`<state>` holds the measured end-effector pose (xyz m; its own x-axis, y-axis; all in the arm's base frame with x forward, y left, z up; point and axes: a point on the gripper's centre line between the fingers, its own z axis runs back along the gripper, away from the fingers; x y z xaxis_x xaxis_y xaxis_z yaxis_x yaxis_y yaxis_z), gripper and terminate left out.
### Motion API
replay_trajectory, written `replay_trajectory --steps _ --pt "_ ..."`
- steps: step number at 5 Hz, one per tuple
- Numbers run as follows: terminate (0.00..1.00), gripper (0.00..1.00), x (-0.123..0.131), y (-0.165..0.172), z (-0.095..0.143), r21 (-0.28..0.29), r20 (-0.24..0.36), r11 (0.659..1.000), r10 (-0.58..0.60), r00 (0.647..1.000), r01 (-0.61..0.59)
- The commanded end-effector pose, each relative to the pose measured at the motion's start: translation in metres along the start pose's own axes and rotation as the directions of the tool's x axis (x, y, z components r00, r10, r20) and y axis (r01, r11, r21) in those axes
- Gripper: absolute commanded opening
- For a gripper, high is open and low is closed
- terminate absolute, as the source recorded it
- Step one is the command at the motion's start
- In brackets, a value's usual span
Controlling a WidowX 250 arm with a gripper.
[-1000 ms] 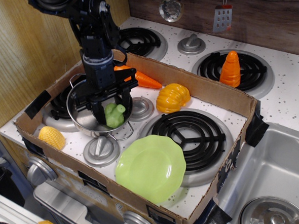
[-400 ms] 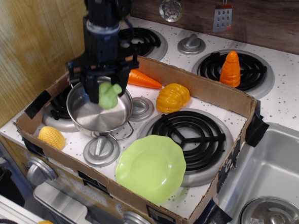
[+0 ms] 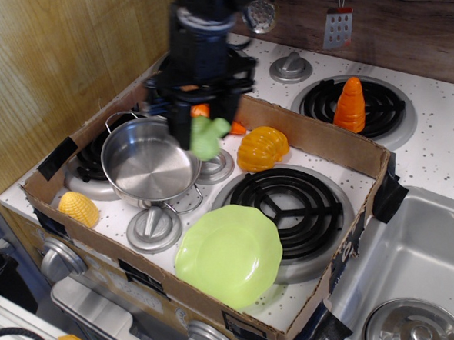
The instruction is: Take broccoli out of pan
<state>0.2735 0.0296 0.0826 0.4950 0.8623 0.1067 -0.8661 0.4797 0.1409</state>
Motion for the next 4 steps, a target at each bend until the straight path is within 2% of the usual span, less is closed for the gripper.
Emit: replay_trajectory --steps 1,2,3,4 --pt "0.0 0.0 -0.025 -0.03 0.009 -0.208 0.121 0.975 -0.048 0.992 0.072" --pt "0.0 0.0 -0.031 -0.043 0.008 -0.249 0.156 0.964 -0.056 0.986 0.095" --pt "0.0 0.0 -0.036 -0.05 0.001 -0.285 0.131 0.952 -0.074 0.989 0.109" --pt "0.0 0.0 -0.041 -0.06 0.001 -0.298 0.155 0.949 -0.061 0.986 0.106"
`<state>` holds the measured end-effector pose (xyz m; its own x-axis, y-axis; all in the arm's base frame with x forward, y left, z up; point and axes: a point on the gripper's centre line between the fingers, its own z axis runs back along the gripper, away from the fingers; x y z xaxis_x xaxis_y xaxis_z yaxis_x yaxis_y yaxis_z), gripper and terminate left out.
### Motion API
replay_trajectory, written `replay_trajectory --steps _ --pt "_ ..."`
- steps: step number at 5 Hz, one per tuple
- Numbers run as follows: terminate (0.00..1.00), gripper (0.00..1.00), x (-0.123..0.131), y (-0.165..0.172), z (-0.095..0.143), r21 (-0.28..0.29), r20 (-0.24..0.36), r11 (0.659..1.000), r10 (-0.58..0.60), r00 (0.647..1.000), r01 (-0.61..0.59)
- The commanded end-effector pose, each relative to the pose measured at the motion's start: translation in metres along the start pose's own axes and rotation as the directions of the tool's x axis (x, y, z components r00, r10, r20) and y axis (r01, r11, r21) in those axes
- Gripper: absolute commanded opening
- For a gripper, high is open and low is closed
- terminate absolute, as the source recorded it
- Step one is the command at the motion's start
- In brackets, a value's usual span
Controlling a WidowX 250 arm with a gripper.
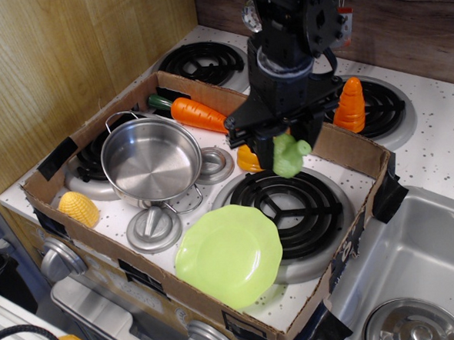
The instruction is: Take broccoli out of pan
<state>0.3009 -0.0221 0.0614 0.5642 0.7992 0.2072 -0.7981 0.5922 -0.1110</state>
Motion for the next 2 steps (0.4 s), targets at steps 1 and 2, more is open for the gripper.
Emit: replay_trajectory --steps 1,2 --pt "0.0 0.0 -0.004 -0.0123 0.0058 -0.058 0.011 0.998 -0.017 1.0 0.017" --pt "0.0 1.0 -0.003 -0.0141 0.003 -0.077 -0.004 0.997 -0.029 1.0 0.029"
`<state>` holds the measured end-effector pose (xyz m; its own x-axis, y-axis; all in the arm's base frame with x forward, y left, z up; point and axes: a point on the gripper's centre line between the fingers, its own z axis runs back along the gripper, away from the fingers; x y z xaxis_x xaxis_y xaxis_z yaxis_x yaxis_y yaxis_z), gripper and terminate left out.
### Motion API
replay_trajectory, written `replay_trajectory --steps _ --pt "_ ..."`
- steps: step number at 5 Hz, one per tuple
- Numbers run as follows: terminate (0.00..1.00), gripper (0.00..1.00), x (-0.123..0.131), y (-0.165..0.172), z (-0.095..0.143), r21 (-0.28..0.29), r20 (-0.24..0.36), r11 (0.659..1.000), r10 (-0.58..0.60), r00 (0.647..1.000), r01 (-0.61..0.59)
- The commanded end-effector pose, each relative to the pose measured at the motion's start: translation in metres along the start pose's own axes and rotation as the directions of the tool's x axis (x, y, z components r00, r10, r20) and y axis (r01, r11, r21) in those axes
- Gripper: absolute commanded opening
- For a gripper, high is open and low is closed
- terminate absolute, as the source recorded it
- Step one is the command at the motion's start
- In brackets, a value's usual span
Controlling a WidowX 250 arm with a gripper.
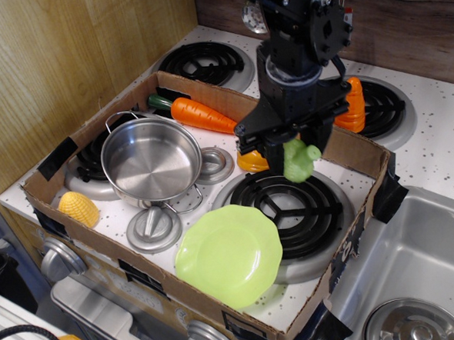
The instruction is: Take broccoli out of pan
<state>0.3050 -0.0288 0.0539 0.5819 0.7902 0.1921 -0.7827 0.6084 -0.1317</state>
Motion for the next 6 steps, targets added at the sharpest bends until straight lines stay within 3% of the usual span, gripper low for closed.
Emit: replay_trajectory --steps 1,5,6 --pt "0.0 1.0 0.004 -0.008 0.013 -0.053 0.014 0.998 -0.021 1.0 0.022" --pt "0.0 1.0 0.022 -0.012 0.059 0.049 0.082 0.998 -0.051 0.995 0.047" --pt "1.0 1.0 0.021 -0.012 0.059 0.039 0.07 0.998 -0.053 0.996 0.05"
